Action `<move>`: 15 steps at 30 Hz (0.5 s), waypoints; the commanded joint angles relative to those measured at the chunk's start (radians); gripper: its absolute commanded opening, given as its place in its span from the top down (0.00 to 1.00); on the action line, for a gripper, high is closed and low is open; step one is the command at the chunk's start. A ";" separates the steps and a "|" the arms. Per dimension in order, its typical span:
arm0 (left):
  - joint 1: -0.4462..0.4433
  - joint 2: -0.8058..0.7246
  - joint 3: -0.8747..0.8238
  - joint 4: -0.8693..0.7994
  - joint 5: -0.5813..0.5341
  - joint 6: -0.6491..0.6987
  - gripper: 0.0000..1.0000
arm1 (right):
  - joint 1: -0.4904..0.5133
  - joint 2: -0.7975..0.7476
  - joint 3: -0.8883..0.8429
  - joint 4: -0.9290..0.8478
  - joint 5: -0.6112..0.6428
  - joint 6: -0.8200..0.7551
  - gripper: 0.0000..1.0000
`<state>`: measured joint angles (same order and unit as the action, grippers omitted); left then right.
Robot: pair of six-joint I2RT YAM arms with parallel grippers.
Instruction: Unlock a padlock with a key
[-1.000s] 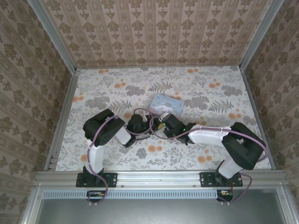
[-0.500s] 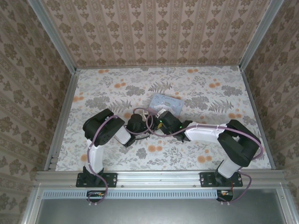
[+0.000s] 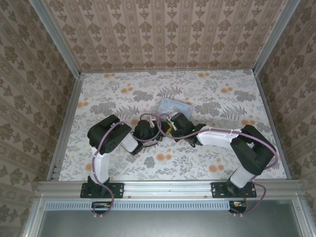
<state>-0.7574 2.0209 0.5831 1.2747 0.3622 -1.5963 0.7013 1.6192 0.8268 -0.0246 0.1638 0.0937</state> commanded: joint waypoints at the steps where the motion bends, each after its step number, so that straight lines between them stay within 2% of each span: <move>1: -0.011 0.015 0.006 0.026 0.049 -0.004 1.00 | -0.070 -0.037 -0.025 0.092 -0.342 0.159 1.00; 4: -0.010 0.014 0.006 0.026 0.049 -0.004 1.00 | -0.110 -0.038 -0.049 0.153 -0.485 0.244 1.00; 8: -0.008 0.015 0.002 0.026 0.046 -0.004 1.00 | -0.143 -0.052 -0.107 0.237 -0.532 0.319 1.00; 10: -0.007 0.013 0.000 0.026 0.046 -0.003 1.00 | -0.162 -0.078 -0.138 0.268 -0.539 0.348 0.76; 15: -0.005 0.010 0.004 0.026 0.046 -0.004 1.00 | -0.176 -0.180 -0.185 0.256 -0.533 0.378 0.59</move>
<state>-0.7578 2.0209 0.5831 1.2797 0.3679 -1.5993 0.5316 1.5059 0.6609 0.1802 -0.3138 0.4152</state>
